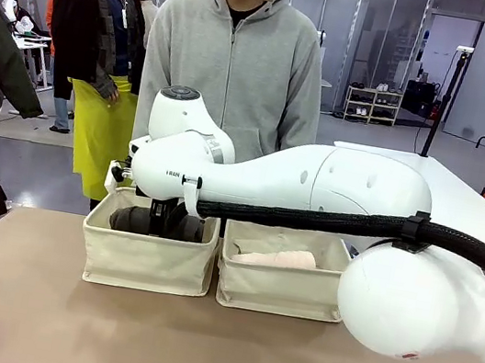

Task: Divide the towels into two baskets.
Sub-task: Pick up one hotel-folded towel from the bottom of the table and place it in the Fabric basket indicated by the person.

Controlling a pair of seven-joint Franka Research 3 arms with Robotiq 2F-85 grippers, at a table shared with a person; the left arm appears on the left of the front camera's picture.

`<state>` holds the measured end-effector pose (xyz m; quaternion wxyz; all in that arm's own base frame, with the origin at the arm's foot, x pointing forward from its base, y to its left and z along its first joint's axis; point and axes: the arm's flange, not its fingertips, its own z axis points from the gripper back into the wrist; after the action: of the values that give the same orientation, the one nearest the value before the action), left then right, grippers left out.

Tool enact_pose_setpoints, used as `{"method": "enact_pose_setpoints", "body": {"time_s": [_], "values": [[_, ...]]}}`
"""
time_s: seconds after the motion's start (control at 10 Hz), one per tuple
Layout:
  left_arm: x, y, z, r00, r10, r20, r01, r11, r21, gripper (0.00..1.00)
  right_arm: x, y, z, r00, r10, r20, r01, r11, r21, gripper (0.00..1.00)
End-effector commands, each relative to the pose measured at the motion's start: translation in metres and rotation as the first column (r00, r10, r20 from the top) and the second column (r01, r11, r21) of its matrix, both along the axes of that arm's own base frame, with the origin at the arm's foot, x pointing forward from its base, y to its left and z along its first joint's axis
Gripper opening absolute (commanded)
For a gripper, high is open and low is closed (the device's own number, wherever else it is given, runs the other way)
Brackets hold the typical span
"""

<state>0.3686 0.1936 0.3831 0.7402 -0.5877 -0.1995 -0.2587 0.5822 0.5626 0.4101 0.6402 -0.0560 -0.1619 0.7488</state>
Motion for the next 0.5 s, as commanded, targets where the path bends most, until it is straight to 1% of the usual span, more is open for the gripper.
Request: {"method": "enact_pose_setpoints", "body": {"time_s": [0.0,0.1,0.2,0.4], "values": [[-0.0050,0.0000,0.0029,1.000,0.001,-0.004,-0.001,1.000,0.002,1.00,0.0002,0.0013,0.0123,1.000,0.027,-0.014,-0.027,0.999,0.022,1.00],[-0.0050,0.0000,0.0029,1.000,0.001,-0.004,-0.001,1.000,0.002,1.00,-0.0012,-0.0018,0.0126,1.000,0.012,-0.009,-0.012,1.000,0.018,1.00],[-0.0050,0.0000,0.0029,1.000,0.001,-0.004,-0.001,1.000,0.002,1.00,0.0001,-0.0001,0.0043,1.000,-0.001,0.003,0.001,1.000,0.007,1.00],[-0.0050,0.0000,0.0029,1.000,0.001,-0.004,-0.001,1.000,0.002,1.00,0.0001,-0.0001,0.0043,1.000,-0.001,0.003,0.001,1.000,0.007,1.00]]}}
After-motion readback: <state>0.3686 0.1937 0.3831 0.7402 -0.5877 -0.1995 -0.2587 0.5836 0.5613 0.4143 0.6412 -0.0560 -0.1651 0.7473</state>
